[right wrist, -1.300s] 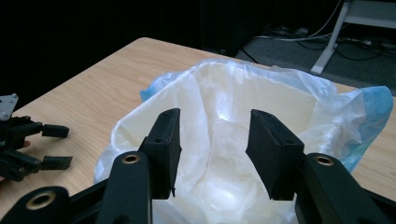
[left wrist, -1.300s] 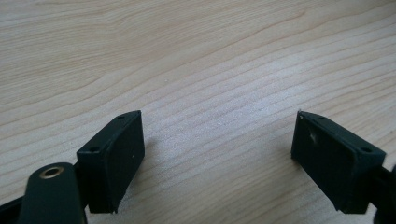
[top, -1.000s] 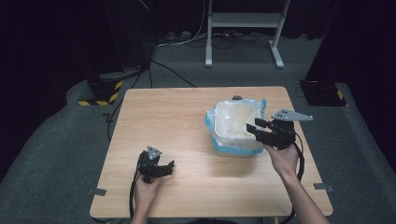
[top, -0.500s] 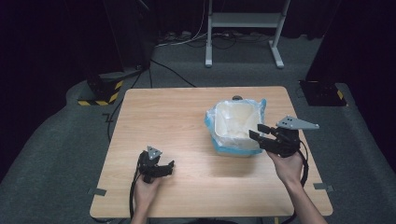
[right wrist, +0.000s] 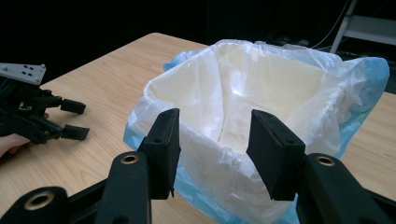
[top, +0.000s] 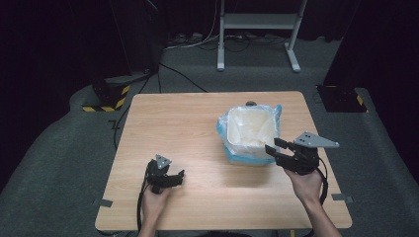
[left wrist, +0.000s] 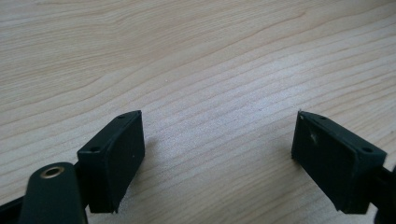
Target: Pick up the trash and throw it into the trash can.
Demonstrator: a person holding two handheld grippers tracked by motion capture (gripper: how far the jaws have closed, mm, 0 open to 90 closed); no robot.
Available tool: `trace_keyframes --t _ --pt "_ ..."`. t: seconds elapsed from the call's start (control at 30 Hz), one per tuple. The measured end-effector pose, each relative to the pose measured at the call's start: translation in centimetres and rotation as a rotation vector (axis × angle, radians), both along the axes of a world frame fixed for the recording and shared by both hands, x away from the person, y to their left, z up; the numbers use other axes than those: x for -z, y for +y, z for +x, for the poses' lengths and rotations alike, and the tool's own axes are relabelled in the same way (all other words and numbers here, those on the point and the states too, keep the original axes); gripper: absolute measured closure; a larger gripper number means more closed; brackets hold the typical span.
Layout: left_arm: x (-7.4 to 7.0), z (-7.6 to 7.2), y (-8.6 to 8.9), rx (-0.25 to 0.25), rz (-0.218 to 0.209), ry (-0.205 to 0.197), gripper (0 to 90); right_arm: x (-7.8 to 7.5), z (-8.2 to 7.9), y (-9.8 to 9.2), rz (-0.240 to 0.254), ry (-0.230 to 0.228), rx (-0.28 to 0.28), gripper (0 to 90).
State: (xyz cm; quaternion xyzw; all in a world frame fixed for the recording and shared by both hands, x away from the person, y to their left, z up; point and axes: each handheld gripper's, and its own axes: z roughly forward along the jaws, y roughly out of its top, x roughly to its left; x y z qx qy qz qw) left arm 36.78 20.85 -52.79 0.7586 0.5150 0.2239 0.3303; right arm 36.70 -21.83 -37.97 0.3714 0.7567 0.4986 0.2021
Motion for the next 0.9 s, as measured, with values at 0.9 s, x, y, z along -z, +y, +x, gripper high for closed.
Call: trace_keyframes --t 0.9 --pt "0.0 0.0 0.0 -0.001 -0.001 0.0 17.1 3.6 -2.2 -0.5 0.025 0.011 0.01 53.1"
